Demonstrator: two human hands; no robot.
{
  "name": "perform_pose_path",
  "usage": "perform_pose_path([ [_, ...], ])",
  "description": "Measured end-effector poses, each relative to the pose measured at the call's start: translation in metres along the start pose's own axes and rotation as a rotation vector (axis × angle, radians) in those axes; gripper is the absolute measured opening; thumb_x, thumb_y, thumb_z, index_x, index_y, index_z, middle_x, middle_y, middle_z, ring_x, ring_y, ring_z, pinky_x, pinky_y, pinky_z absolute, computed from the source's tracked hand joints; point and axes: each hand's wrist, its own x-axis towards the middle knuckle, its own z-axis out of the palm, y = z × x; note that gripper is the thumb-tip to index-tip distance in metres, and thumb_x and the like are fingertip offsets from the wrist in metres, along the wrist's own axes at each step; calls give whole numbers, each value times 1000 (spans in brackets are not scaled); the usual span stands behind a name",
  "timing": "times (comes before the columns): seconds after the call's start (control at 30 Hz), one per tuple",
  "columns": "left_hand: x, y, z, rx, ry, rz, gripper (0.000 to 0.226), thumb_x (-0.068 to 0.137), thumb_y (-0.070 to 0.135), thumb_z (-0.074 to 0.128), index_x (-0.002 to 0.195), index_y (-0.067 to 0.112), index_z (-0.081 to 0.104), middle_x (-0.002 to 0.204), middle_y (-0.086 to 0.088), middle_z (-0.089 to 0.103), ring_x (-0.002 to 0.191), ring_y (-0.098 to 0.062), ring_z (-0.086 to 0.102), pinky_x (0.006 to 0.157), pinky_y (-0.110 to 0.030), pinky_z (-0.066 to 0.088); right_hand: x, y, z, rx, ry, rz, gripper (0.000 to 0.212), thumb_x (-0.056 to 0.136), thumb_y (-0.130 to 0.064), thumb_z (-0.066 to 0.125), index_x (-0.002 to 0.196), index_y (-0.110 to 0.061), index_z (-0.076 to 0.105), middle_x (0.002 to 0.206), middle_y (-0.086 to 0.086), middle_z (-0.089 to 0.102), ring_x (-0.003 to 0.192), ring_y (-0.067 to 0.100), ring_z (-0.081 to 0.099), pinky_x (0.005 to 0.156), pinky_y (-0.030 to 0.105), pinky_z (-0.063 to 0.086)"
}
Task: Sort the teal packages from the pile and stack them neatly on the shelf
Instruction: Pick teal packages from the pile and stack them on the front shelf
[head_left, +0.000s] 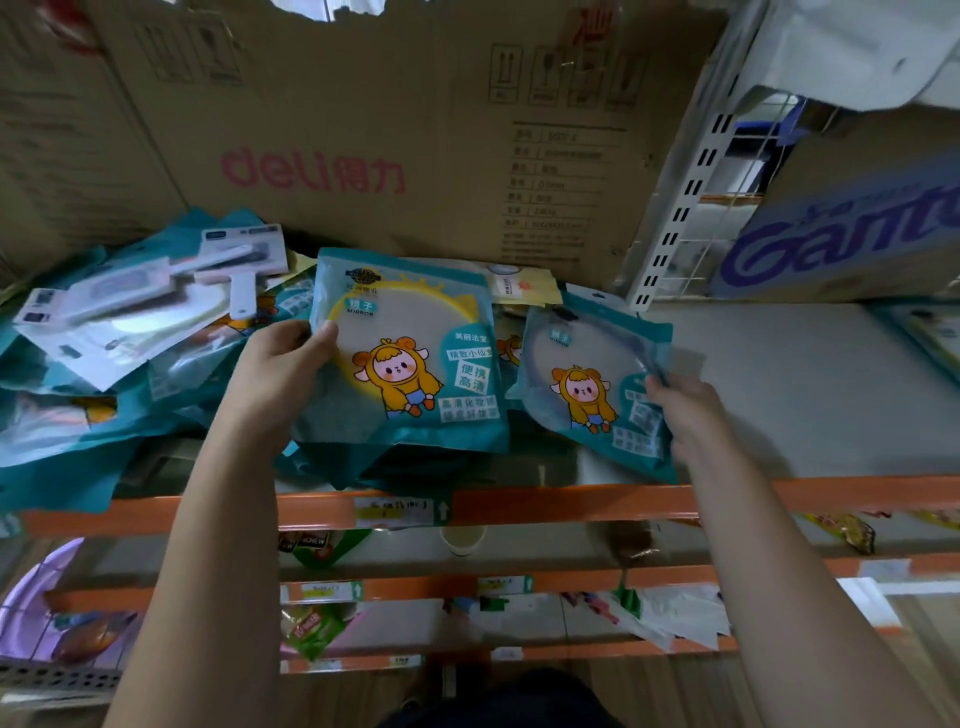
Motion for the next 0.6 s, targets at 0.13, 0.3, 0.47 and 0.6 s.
perform_pose_path([
  [0.13,5,3,-1,25,8,-13,25,97,31,56,86,10,65,84,-11,70,73,-25,67,68,-41,56,-11,5,0,87,60,-89,13,96,-13,56,108,-17,55,94,3,67,79,17,69,64,33,55],
  [0.3,8,2,-8,77,-14,76,23,99,29,52,81,15,57,77,-6,63,67,-21,62,60,-38,51,-28,9,-3,258,62,-127,7,95,-14,58,92,-18,62,75,-3,71,55,5,68,47,21,53],
  [0.47,14,3,-19,110,50,132,21,98,27,49,82,15,52,78,-2,54,70,-18,52,62,-34,44,-45,15,5,346,53,-215,7,96,-17,57,98,-16,64,73,-8,73,63,6,69,52,21,53],
  [0.6,15,1,-27,103,67,145,22,98,23,50,79,12,47,73,-1,48,63,-14,43,54,-27,36,-57,20,12,359,54,-298,9,97,-22,56,103,-19,63,83,-8,74,73,10,71,58,23,55],
])
